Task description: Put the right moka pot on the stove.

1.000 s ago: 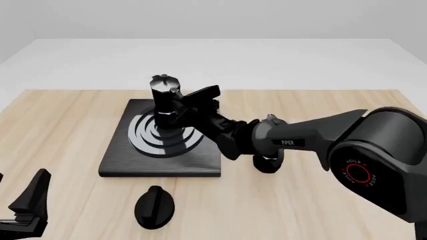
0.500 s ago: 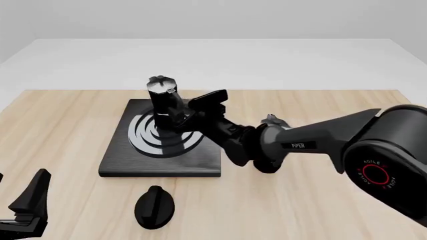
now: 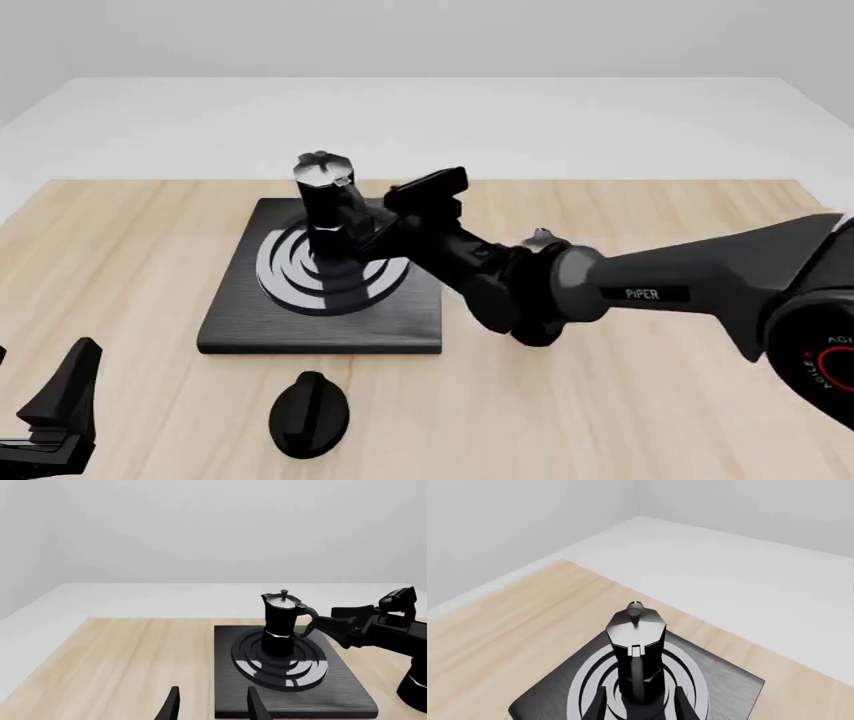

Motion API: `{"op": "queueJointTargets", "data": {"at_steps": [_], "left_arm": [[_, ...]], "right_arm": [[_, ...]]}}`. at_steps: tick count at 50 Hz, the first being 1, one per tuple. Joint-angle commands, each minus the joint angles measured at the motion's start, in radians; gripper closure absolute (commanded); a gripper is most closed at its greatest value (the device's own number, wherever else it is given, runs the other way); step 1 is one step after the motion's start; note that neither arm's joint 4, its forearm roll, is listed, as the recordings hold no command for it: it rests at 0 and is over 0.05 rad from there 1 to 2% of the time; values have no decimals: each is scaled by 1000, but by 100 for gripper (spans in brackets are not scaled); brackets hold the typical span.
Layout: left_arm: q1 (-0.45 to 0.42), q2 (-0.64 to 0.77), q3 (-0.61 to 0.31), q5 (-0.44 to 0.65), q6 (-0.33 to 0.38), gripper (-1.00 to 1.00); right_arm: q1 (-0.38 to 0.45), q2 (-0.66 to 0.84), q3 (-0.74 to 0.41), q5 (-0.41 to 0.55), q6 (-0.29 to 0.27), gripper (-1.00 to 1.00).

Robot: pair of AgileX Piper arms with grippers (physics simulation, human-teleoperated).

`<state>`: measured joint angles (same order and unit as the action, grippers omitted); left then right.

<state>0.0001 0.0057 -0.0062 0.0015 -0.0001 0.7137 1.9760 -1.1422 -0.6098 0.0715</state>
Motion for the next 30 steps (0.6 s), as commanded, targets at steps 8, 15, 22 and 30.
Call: {"op": "queueJointTargets", "data": {"at_steps": [8, 15, 22, 30], "left_arm": [[0, 0, 0, 0, 0, -100], [0, 0, 0, 0, 0, -100], [0, 0, 0, 0, 0, -100], [0, 0, 0, 0, 0, -100]], "right_arm": [[4, -124, 99, 7, -18, -100], [1, -172, 138, 5, -17, -100], [-11, -229, 217, -28, -6, -100], [-12, -275, 275, -39, 5, -100]]}}
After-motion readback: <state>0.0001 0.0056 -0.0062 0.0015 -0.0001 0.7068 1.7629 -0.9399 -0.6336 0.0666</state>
